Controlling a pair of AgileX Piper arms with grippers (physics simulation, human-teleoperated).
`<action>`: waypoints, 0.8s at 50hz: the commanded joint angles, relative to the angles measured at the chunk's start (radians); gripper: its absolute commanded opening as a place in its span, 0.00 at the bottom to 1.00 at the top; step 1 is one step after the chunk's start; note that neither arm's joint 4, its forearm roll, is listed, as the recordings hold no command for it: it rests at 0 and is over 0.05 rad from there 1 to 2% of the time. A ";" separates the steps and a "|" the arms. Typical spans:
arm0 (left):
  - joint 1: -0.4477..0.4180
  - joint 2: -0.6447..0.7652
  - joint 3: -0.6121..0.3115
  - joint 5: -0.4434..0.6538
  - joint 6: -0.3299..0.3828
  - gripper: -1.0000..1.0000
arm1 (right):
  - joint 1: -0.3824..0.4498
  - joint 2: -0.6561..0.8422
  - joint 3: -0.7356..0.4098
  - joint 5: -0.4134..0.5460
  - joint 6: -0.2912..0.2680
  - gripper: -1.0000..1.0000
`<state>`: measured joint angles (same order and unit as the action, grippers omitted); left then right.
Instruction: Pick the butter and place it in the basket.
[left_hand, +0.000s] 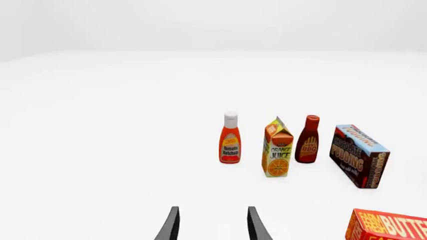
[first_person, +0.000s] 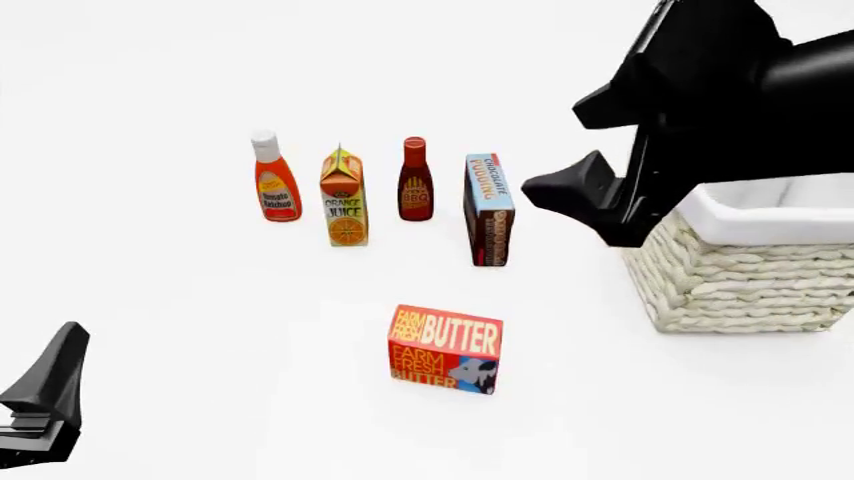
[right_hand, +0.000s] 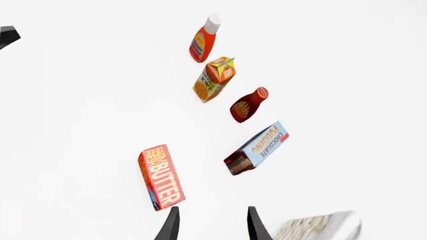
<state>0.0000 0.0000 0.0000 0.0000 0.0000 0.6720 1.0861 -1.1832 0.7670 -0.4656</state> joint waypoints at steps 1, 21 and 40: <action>0.000 0.000 0.000 0.000 0.000 1.00 | 0.002 0.085 -0.083 0.096 -0.026 1.00; 0.000 0.000 0.000 0.000 0.000 1.00 | -0.011 0.213 -0.222 0.225 -0.106 1.00; 0.000 0.000 0.000 0.000 0.000 1.00 | 0.011 0.306 -0.324 0.300 -0.142 1.00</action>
<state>0.0000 0.0000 0.0000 0.0000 0.0000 0.6638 1.3555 -1.4678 1.0272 -0.5962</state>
